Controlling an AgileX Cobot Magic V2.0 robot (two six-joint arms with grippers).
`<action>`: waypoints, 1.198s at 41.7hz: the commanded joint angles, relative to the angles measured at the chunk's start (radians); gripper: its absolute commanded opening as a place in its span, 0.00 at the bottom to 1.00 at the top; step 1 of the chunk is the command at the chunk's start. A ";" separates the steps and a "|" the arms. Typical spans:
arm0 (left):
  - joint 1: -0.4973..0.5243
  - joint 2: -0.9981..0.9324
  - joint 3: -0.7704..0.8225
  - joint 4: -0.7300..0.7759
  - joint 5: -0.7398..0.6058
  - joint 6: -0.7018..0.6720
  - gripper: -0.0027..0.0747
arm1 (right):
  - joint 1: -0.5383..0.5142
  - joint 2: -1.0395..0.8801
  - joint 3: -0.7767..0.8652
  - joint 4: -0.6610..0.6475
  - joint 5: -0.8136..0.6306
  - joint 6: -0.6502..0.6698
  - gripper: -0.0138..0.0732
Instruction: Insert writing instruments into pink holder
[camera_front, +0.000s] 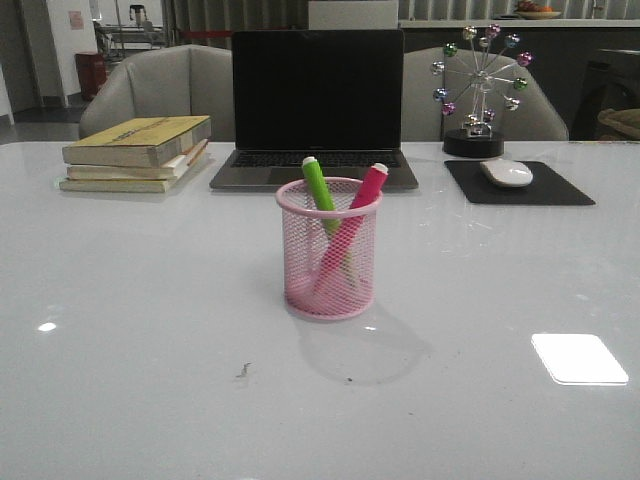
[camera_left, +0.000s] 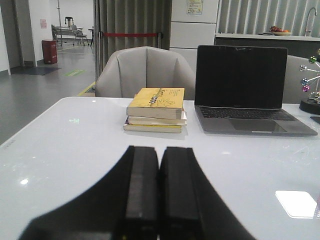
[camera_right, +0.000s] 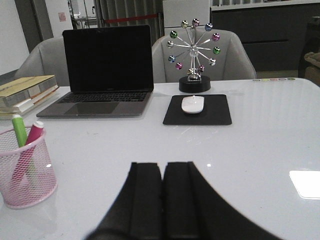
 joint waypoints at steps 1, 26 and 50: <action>-0.001 -0.020 0.006 -0.005 -0.089 -0.001 0.16 | -0.007 -0.020 -0.005 0.005 -0.124 -0.003 0.24; -0.001 -0.020 0.006 -0.005 -0.089 -0.001 0.16 | -0.057 -0.020 -0.005 0.005 -0.150 -0.003 0.24; -0.001 -0.020 0.006 -0.005 -0.089 -0.001 0.16 | -0.057 -0.020 -0.005 0.005 -0.150 -0.003 0.24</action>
